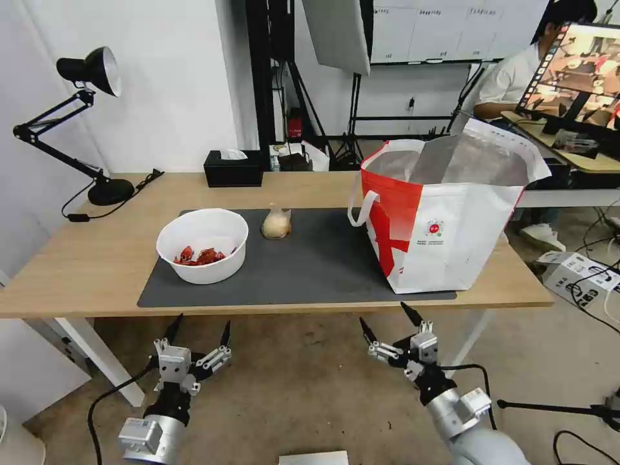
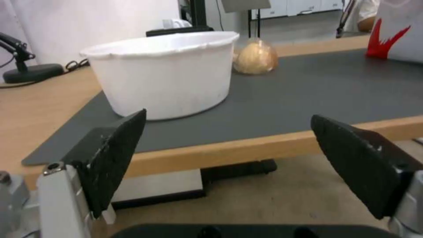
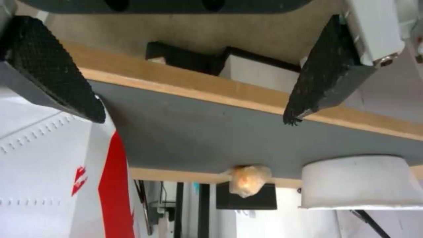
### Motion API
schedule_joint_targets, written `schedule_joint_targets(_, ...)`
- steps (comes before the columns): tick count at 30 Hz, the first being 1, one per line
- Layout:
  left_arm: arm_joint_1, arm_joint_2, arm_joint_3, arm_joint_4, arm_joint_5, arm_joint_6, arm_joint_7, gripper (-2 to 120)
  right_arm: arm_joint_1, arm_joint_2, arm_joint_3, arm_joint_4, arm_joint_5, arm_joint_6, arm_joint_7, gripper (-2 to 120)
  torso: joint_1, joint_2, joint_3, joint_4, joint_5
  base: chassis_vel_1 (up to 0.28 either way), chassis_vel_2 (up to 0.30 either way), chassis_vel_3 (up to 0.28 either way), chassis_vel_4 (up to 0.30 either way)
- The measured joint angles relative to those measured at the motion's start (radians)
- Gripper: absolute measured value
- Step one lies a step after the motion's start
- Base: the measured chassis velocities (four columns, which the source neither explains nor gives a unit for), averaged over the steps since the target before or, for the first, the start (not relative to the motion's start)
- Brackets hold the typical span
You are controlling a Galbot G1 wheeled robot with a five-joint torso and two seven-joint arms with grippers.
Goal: Pick up the trash from the table and place it into the takeout bag.
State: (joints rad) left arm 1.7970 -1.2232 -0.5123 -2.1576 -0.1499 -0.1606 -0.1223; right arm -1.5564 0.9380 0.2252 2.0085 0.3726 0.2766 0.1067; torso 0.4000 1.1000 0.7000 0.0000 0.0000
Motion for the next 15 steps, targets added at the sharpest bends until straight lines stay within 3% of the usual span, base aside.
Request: schedule_joint_targets(15,-0.001,0.001,0.005,0.010,0.000,-0.010,0.006,100,0.051,0.005,-0.034,0.000,0.000,-0.021,0.005,100,0.000,0.000,0.000,0.0000,0.0000,0.000,0.000,0.000,0.000)
